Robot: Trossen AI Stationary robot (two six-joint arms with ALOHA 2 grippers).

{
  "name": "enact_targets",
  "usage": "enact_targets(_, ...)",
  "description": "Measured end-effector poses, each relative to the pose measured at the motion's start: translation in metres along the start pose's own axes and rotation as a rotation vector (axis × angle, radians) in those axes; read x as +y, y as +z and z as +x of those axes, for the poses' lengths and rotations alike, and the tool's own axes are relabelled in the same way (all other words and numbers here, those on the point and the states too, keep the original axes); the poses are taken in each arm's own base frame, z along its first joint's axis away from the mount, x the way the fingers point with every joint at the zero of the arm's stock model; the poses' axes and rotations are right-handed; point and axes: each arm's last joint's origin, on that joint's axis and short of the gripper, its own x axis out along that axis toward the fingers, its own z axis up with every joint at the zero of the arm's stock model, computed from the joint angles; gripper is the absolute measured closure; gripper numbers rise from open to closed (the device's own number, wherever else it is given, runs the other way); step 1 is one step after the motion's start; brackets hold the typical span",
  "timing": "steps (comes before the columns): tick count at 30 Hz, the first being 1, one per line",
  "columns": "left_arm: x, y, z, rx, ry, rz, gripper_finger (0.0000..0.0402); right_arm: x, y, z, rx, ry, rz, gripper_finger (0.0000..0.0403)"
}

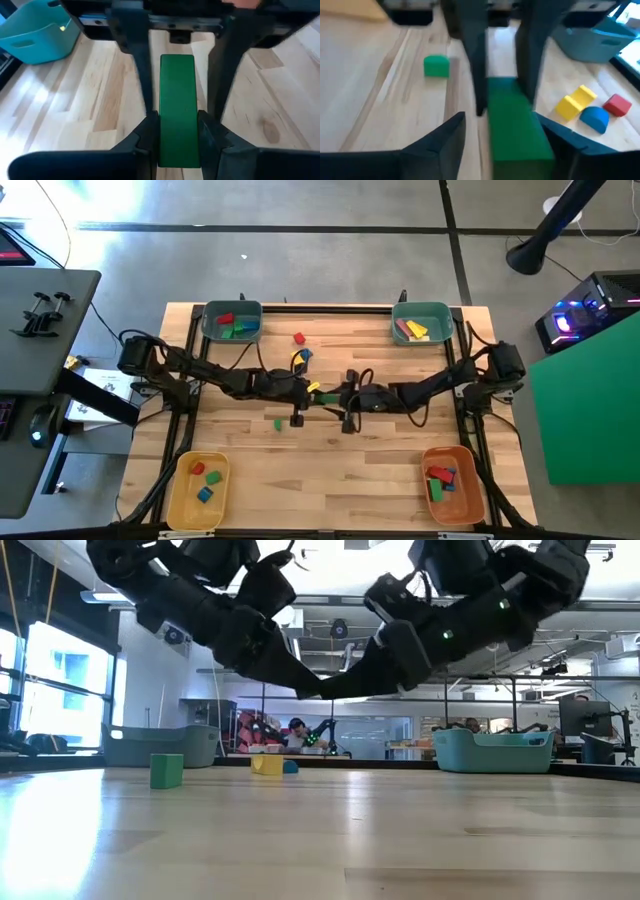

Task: Sort blocks by size
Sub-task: Put the green rectangular block into the green bin

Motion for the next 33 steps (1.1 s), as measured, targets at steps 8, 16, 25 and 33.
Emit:
enact_targets(8,0.0,0.0,0.0,-0.005,-0.006,-0.001,0.0327,0.008,0.021,0.005,0.185,-0.025,-0.085,0.026)
enact_targets(16,-0.001,0.001,0.0,-0.013,-0.007,0.002,0.0324,0.011,0.038,0.004,0.314,-0.056,-0.136,0.031)
enact_targets(25,0.003,-0.002,0.0,0.022,0.014,-0.064,0.0243,0.006,0.042,-0.009,0.387,-0.089,-0.102,0.031)
enact_targets(33,0.013,-0.005,0.001,0.032,0.042,-0.105,0.0163,-0.037,0.008,-0.07,0.6,-0.348,0.067,0.031)
